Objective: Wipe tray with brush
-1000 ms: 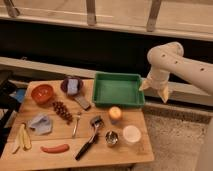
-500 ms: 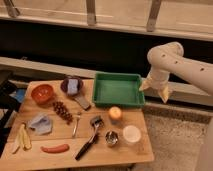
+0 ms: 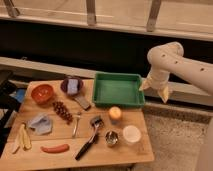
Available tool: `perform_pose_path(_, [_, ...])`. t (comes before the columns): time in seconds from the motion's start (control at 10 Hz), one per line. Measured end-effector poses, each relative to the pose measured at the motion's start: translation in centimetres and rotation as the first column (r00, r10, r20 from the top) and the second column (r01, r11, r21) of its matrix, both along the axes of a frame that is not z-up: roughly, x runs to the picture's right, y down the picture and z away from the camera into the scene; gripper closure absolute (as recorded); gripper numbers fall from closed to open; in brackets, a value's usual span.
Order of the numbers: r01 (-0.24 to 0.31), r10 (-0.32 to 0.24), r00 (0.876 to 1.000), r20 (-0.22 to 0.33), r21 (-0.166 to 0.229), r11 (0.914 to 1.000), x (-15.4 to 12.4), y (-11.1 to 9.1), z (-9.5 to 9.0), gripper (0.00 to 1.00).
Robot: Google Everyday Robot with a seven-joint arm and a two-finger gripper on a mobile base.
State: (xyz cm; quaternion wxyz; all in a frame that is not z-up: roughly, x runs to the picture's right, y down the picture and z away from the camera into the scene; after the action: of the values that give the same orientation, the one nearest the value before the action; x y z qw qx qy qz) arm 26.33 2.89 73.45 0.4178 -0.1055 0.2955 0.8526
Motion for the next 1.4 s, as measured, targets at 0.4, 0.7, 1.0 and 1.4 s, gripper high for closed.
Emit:
perform_pose_path(0.4, [0.035, -0.035, 0.995, 0.092, -0.007, 0.9994, -3.1, -1.5, -1.0, 0.20])
perform_pose_path(0.7, [0.107, -0.104, 0.970, 0.220, -0.002, 0.9943, -10.0, -1.7, -1.5, 0.20])
perform_pose_path(1.0, [0.147, -0.145, 0.918, 0.368, 0.024, 0.9889, -17.6, -0.8, -2.9, 0.20])
perform_pose_path(1.4, [0.152, -0.153, 0.907, 0.392, 0.035, 0.9878, -18.5, -0.6, -3.3, 0.20])
